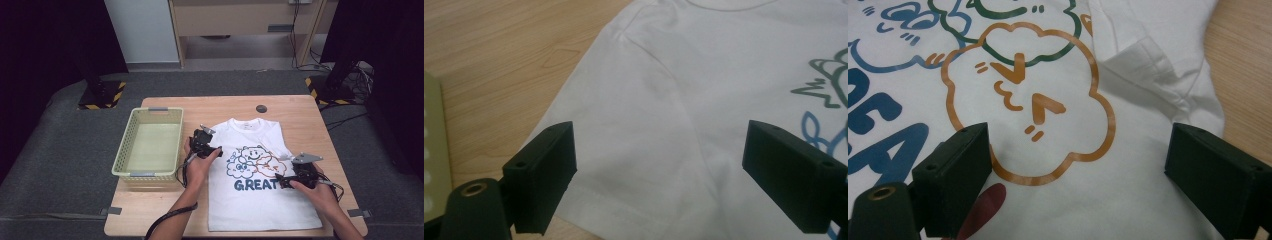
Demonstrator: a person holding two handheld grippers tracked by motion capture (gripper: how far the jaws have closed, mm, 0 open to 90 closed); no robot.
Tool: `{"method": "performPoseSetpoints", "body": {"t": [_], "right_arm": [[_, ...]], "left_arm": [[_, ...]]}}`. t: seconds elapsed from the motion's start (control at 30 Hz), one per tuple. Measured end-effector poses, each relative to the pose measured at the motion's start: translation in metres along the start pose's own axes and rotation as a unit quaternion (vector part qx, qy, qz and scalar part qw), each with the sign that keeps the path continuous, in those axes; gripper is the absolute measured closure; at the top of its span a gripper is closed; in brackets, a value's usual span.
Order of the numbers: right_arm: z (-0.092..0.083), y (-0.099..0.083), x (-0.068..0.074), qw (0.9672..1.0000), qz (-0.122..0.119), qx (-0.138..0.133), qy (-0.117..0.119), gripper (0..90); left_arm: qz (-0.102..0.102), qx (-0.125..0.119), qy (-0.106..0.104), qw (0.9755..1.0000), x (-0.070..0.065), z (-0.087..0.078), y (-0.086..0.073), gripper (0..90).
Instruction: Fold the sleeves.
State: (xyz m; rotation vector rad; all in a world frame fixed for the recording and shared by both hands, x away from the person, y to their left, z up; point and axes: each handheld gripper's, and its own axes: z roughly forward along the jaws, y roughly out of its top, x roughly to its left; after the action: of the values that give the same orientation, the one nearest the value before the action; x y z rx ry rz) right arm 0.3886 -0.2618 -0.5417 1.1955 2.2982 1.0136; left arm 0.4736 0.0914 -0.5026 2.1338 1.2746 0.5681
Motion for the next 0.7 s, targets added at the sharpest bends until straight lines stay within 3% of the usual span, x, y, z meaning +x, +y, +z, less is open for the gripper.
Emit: {"method": "performPoseSetpoints", "body": {"t": [0.17,0.3,0.7], "right_arm": [[-0.002,-0.002,-0.003,1.0000,0.000,-0.001,-0.001,11.3],[-0.005,-0.005,-0.006,1.0000,0.001,-0.001,-0.001,11.3],[-0.008,-0.008,-0.010,1.0000,0.002,-0.001,-0.001,11.3]], "left_arm": [[0.012,0.004,0.007,0.9999,-0.004,0.007,0.005,15.4],[0.000,0.000,0.008,1.0000,-0.004,0.013,0.008,15.8],[0.000,0.006,0.026,0.9996,0.003,0.024,0.012,18.6]]}}
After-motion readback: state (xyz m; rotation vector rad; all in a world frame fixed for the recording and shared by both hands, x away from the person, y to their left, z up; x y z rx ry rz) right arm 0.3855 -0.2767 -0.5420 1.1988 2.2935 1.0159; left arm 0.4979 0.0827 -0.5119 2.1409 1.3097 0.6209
